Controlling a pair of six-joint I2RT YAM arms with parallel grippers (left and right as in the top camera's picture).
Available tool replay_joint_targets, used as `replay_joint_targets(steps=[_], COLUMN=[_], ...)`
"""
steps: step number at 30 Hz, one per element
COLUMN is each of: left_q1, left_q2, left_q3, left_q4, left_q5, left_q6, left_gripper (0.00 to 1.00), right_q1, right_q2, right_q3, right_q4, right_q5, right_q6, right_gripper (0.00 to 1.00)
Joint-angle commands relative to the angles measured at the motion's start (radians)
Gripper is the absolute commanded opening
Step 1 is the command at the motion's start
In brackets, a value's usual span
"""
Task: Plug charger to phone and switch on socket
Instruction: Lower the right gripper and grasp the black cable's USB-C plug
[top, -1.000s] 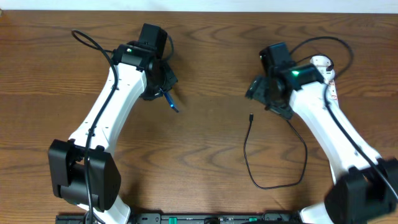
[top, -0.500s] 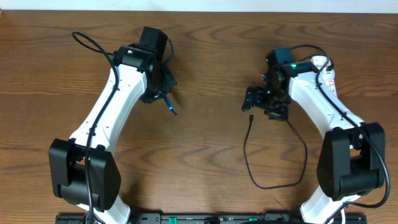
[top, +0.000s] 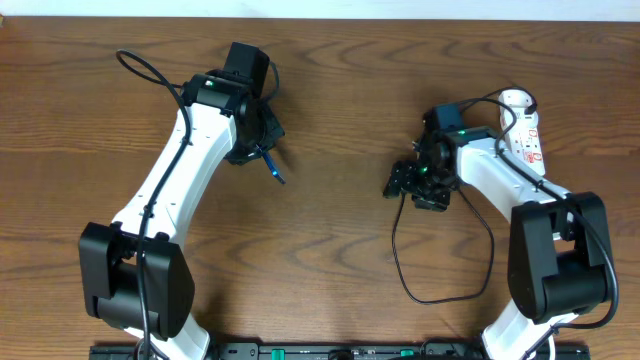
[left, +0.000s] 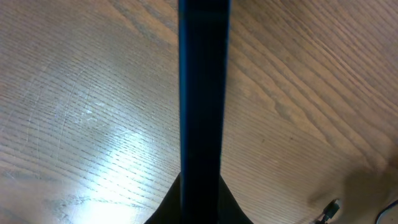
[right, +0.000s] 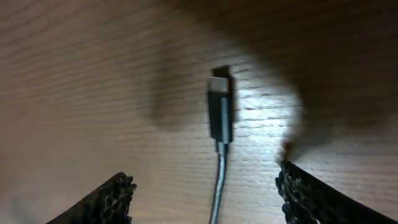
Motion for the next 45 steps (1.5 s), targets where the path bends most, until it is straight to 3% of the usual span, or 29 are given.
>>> replay_joint_targets(steps=[1,6,15,21,32,45], left_q1=[0.000,0.000,0.000,0.000,0.000,0.000], left_q2=[-0.001,-0.001,-0.001,-0.001,-0.001,-0.001], left_q3=[0.009,0.009,0.009,0.009,0.009,0.009], left_q4=[0.001,0.002,0.002,0.002,0.001,0.002], left_q5=[-0.002,-0.002,-0.002,-0.002,-0.002,-0.002], left_q6=[0.013,0.013,0.013,0.013,0.013,0.013], left_gripper=[0.07,0.07,0.07,0.07,0.07,0.07], right_q1=[0.006,0.013,0.030,0.030,0.030,0.038], right_q2=[0.002,0.005,0.010,0.010,0.013,0.058], right_q3=[-0.009,-0.020,-0.032,-0.032,-0.034,-0.037], right_q4=[0.007,0.008,0.053,0.056,0.064,0.071], right_q5=[0.080,0.081,0.040,0.082,0.082,0.082], right_q6=[0.082,0.082,0.082,0.082,0.079,0.079], right_gripper=[0.68,0.56,0.47,0.49,0.39,0.38])
